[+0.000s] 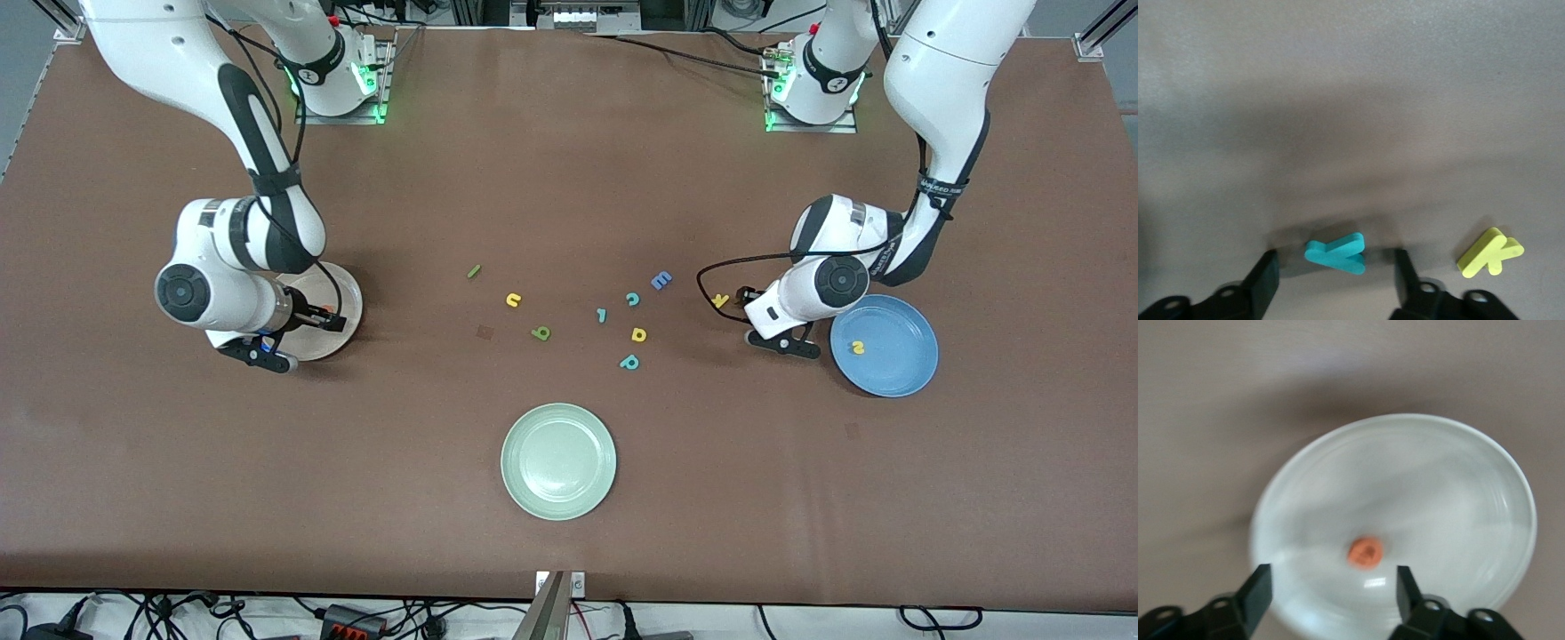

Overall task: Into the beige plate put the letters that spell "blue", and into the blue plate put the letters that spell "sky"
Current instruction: 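Place the e on the white plate while the left gripper grasps the cyan y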

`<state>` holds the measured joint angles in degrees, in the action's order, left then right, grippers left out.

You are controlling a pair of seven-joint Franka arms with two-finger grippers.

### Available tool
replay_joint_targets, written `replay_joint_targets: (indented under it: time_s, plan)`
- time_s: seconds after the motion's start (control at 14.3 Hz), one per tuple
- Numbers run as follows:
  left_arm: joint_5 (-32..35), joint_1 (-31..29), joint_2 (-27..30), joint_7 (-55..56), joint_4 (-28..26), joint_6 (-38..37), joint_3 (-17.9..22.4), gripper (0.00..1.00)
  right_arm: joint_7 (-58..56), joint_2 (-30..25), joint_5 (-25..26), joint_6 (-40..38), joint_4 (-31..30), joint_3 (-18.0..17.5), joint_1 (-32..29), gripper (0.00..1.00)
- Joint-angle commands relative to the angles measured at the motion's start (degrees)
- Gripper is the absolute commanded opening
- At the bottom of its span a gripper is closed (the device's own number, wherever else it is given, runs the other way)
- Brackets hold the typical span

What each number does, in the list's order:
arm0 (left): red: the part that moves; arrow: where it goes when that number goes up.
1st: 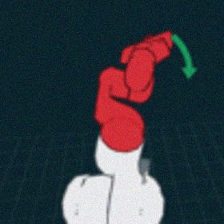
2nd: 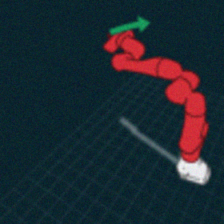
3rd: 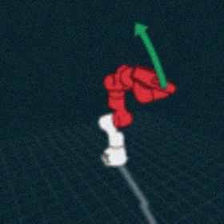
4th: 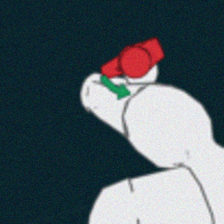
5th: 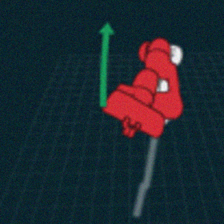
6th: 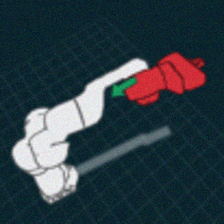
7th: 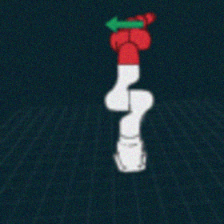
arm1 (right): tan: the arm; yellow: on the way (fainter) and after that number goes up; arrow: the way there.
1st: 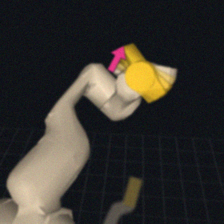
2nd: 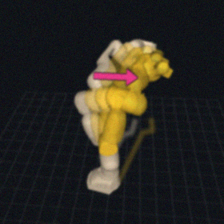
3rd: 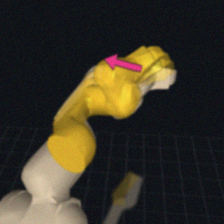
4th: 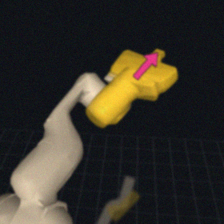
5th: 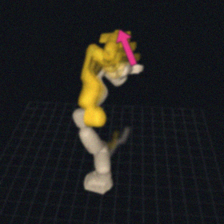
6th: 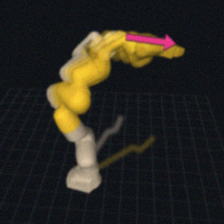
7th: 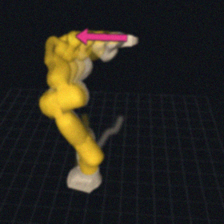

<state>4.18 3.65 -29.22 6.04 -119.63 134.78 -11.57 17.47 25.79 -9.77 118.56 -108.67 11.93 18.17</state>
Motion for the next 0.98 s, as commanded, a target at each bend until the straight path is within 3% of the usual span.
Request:
replay_joint_targets:
  time_s: [0.0,0.14,0.28,0.49,0.77,0.91]
  plan:
    - [1.62,-0.57,-0.13,0.20,-0.17,0.83,-0.29,0.47,0.46,-1.10,-0.95,-7.11,4.61,-0.59,2.21,1.00]
    - [1.53,-0.57,-0.14,0.63,-0.08,0.83,-0.29,0.27,1.42,-0.75,-4.19,-5.46,3.30,-0.59,5.81,1.00]
    - [1.53,-1.01,-0.14,0.99,0.01,0.83,0.14,0.14,5.62,-0.83,-4.91,0.67,-1.08,-0.59,9.49,1.00]
    - [1.53,-2.33,0.13,0.46,0.80,0.57,0.15,0.13,15.53,-0.57,-4.91,12.72,-7.77,-0.59,16.79,1.00]
    - [1.62,-5.40,0.65,0.11,2.28,0.04,0.06,0.13,30.57,1.10,-5.00,16.61,-8.40,-0.59,23.31,1.00]
    - [1.62,-5.50,1.35,0.28,5.61,-5.54,0.06,0.13,34.54,1.45,-5.08,17.06,-8.40,-0.59,25.33,1.00]
